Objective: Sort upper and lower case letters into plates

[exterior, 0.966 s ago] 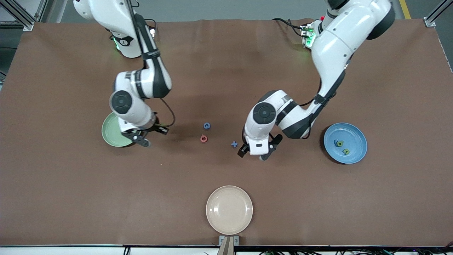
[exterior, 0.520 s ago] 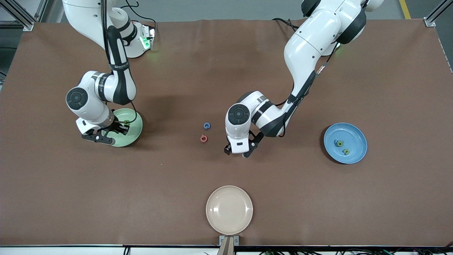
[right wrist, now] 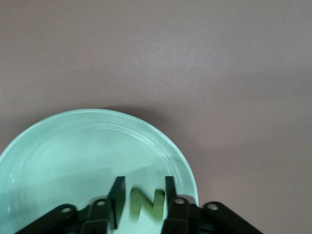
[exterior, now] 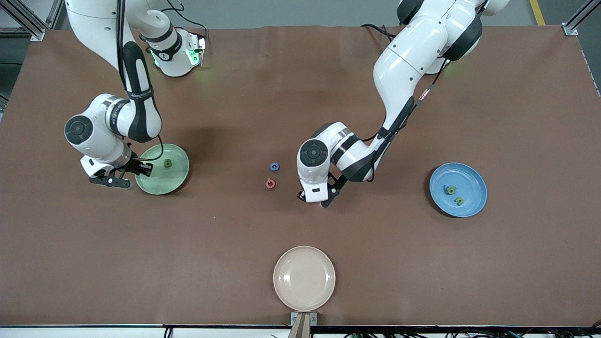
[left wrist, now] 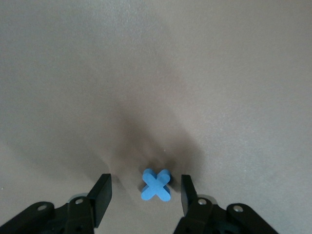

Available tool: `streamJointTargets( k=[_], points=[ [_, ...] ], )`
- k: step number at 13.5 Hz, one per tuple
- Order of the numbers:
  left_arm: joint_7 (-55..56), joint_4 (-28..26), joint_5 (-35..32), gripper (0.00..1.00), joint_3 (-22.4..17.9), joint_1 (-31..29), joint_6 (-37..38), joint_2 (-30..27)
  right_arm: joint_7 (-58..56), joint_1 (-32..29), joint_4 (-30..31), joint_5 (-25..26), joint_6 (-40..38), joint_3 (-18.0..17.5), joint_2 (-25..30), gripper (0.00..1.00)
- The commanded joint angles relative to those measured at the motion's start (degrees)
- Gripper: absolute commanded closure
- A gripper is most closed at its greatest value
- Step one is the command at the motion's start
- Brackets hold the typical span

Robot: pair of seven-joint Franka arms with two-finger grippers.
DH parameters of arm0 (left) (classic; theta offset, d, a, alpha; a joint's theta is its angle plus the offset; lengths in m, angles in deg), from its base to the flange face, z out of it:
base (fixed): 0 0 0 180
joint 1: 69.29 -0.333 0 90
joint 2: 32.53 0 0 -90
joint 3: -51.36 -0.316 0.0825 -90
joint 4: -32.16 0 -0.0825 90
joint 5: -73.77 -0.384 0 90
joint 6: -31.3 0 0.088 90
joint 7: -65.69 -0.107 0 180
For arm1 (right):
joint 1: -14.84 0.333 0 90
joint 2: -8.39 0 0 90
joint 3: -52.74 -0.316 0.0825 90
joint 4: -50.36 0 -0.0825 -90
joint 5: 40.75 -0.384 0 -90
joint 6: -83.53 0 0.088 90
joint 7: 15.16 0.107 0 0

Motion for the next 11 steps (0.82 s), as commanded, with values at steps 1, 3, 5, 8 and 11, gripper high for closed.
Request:
streamJointTargets(
  k=[1,3,5,8,11],
  points=[
    [0.56,2.02,1.01,0.52,-0.51,0.66,1.15,1.16,-0.32,0.11,1.08,-0.18,-0.17,-0.27,1.82,0.00],
    [0.47,2.02,1.01,0.70,-0.51,0.66,1.15,1.16,2.38,2.03,0.64,-1.49,-2.53,-0.45,2.26,0.00],
    [0.47,1.85,1.01,0.86,-0.59,0.58,1.15,1.07,13.07,7.72,0.02,-1.67,-3.60,-0.45,2.53,0.00],
    [0.47,1.50,-1.78,1.00,-3.13,2.94,1.93,-0.50,29.78,16.26,-2.34,-1.67,-3.69,-0.71,2.44,0.00],
    [-1.54,-0.34,-4.78,1.00,-4.37,1.47,6.49,-5.59,38.77,21.27,-3.75,-5.60,-3.34,-2.54,1.91,0.00]
  ],
)
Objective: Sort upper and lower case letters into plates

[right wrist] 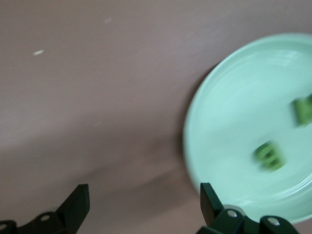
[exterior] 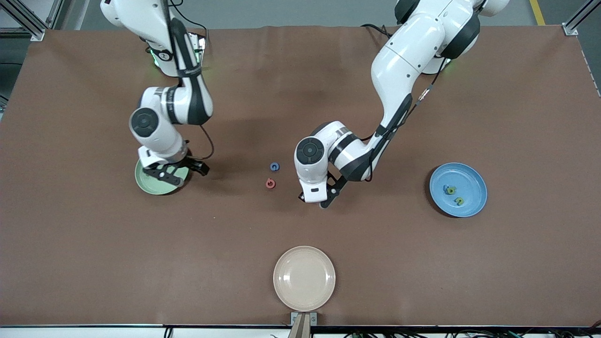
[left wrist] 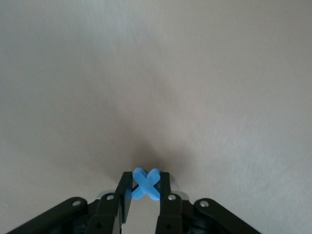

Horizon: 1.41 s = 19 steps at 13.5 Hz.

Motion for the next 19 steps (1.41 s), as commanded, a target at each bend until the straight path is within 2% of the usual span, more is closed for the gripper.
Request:
streamJointTargets(
  k=[1,2,4,6,10,12,15,19],
  points=[
    [-2.96,-1.53,-1.99,1.00,-1.08,-1.84,5.19,-6.04,4.73,2.96,-0.48,-6.53,0.20,-1.47,0.88,0.00],
    [-5.06,-1.62,-1.64,1.00,-0.99,-4.29,6.51,-8.40,5.78,4.89,-1.01,-9.08,0.38,-2.17,0.61,0.00],
    [-10.67,-3.62,-1.20,1.00,0.76,-9.66,10.11,-13.24,11.91,7.88,-3.37,-9.64,-0.14,-2.44,-1.49,0.00],
    [-18.75,-11.07,-1.20,1.00,2.77,-15.89,10.30,-19.38,17.55,8.86,-5.92,-9.64,-0.32,-4.46,-3.95,0.00],
    [-30.02,-19.70,0.02,1.00,3.40,-25.56,10.48,-27.48,28.88,8.77,-13.29,-9.64,-0.32,-9.38,-11.32,0.00],
    [-35.29,-23.66,1.43,1.00,4.10,-30.40,10.48,-29.51,31.45,8.51,-16.29,-9.72,-0.41,-9.83,-14.06,0.00],
    [-41.81,-31.22,1.35,1.00,4.90,-36.73,9.43,-32.59,34.17,5.88,-19.28,-9.81,-0.15,-13.15,-15.99,0.00],
    [-42.17,-35.62,1.18,0.99,4.81,-41.39,4.43,-31.29,34.89,5.26,-21.05,-9.81,-0.15,-14.13,-18.28,0.08]
  ],
)
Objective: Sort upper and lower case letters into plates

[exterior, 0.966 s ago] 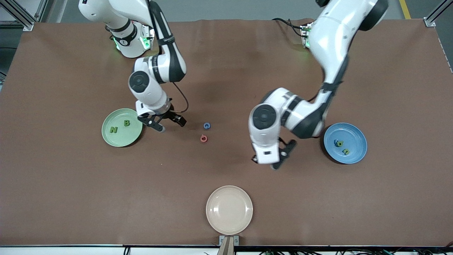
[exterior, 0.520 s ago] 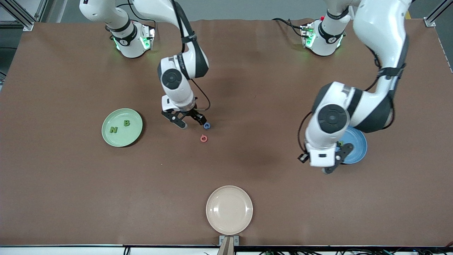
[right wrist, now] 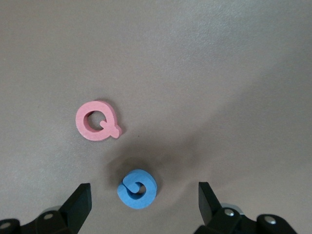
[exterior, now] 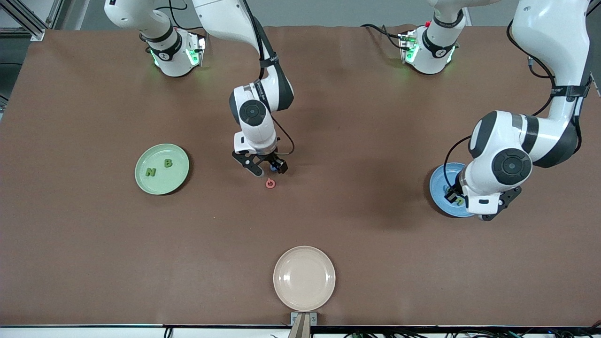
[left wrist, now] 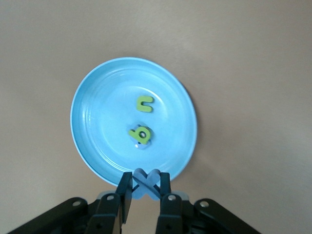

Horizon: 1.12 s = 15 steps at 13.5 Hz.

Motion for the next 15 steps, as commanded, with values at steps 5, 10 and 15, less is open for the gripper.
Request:
streamJointTargets(
  k=[5,10,15],
  points=[
    [-0.82,-4.93,-0.02,0.00,0.41,-5.36,-7.24,1.85,0.64,-1.10,-1.49,-1.09,-0.19,-1.75,-1.49,0.41],
    [-1.26,-0.81,-0.11,0.00,0.76,-5.01,-5.57,-2.88,-0.67,-1.18,-1.40,-0.65,-0.37,-1.66,-1.32,0.95],
    [-18.78,11.03,-0.02,0.00,0.67,-5.09,5.65,-5.62,-12.15,-2.77,0.00,-0.29,-10.18,4.99,2.71,1.00]
  ],
)
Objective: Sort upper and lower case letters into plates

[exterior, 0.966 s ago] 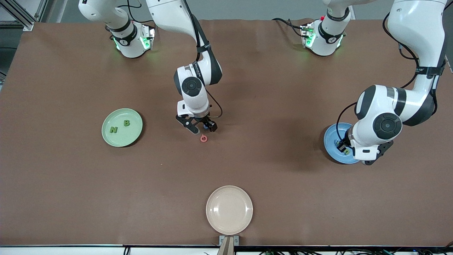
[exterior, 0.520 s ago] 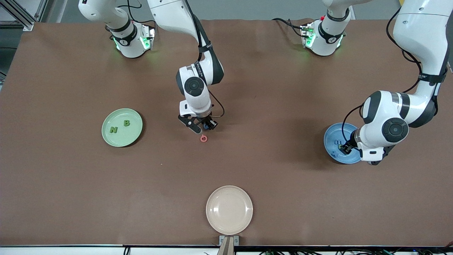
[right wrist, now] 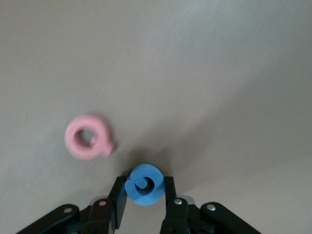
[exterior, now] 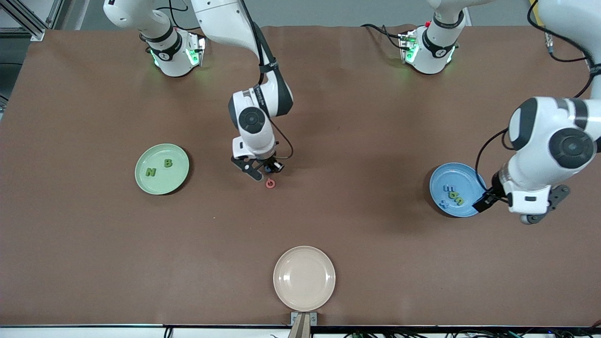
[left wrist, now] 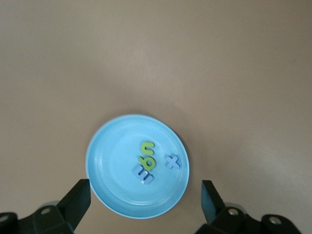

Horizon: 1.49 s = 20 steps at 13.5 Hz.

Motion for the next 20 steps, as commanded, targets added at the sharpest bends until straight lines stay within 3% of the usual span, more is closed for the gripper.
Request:
streamJointTargets(
  k=[1,4,6,8,10,13,16,17,18,19,20],
  points=[
    [-11.99,8.35,-0.01,0.00,-0.31,-0.37,7.57,-0.16,-10.11,-0.62,2.35,-0.25,-7.41,6.21,4.88,1.00],
    [-23.60,13.47,0.17,0.00,-0.58,-1.51,12.51,-1.12,-28.37,0.00,10.41,-0.25,-8.50,15.09,10.59,1.00],
    [-31.41,14.09,0.78,0.00,-0.40,-2.56,13.83,-4.02,-40.94,0.08,14.82,-0.25,-7.97,20.89,11.13,1.00],
    [-38.29,14.09,2.79,0.00,-0.40,-3.54,16.11,-7.96,-51.76,-0.44,19.03,-0.43,-4.47,24.24,11.13,1.00],
    [-40.93,13.83,6.74,0.00,-1.01,-3.19,20.67,-10.87,-55.92,-2.10,21.68,-0.87,-1.12,24.26,10.78,1.00],
    [-43.94,12.78,9.99,0.00,-9.17,5.23,25.42,-15.97,-58.31,-3.69,23.36,-1.22,-0.05,23.99,10.69,1.00],
    [-44.04,9.54,16.34,0.00,-11.72,8.04,27.97,-20.28,-58.40,-4.22,23.54,-2.61,-0.49,23.29,10.43,0.96],
    [-43.85,8.22,16.43,0.00,-13.74,9.89,28.34,-21.07,-58.31,-4.40,23.54,-3.24,-0.67,22.59,10.43,0.78],
    [-43.85,6.99,16.43,0.00,-13.76,10.00,28.43,-22.30,-58.40,-4.75,23.54,-3.33,-0.67,22.06,10.43,0.36],
    [-44.81,6.28,16.43,0.00,-13.85,10.35,28.43,-22.75,-58.22,-4.92,23.54,-3.42,-0.67,21.54,10.43,0.02],
    [-45.52,6.27,16.43,0.00,-14.80,11.92,28.78,-22.75,-58.22,-4.92,23.45,-3.42,-0.76,21.36,10.52,0.00]
  ],
)
